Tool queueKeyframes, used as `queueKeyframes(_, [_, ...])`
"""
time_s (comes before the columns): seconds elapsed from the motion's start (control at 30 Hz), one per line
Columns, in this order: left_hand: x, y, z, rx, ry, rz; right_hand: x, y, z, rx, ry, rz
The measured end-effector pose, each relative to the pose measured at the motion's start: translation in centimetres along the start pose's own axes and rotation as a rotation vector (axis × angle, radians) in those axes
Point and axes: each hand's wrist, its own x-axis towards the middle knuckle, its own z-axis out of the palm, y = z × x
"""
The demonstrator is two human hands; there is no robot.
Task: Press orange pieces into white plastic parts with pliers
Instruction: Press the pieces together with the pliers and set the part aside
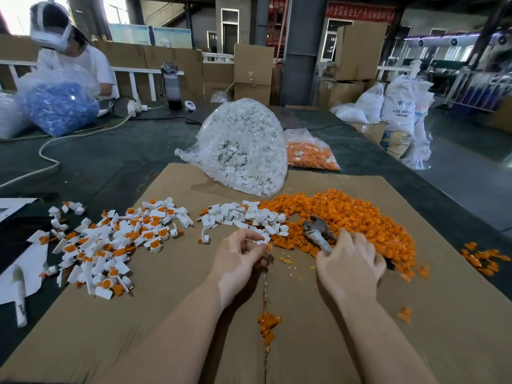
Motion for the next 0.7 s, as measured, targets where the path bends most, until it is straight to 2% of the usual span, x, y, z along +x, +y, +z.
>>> queueKeyframes(0.07, [0.1, -0.1, 0.0, -0.004, 0.005, -0.007, 0.9, 0.6, -0.6, -0.149, -0.175, 0.075])
queueKeyframes(0.13, [0.2, -0.1, 0.0, -0.020, 0.007, -0.015, 1.5, 0.9, -0.9, -0.214, -0.266, 0.093])
queueKeyframes(0.3, [0.3, 0.0, -0.1, -0.052, 0.012, -0.048, 1.9, 1.2, -1.2, -0.309, -0.209, 0.017])
queueKeyframes(0.53, [0.2, 0.5, -0.1, -0.160, 0.018, -0.100, 1.2, -0.1, -2.7, -0.078, -0.166, -0.126])
queueKeyframes(0.6, [0.2, 0.6, 0.1, -0.232, 0.034, -0.114, 0.6, -1.0, -3.2, 0.003, -0.253, -0.193])
queueKeyframes(0.7, [0.2, 0.8, 0.4, -0.355, 0.086, -0.148, -0.3, -2.7, -3.8, 0.134, -0.480, -0.291])
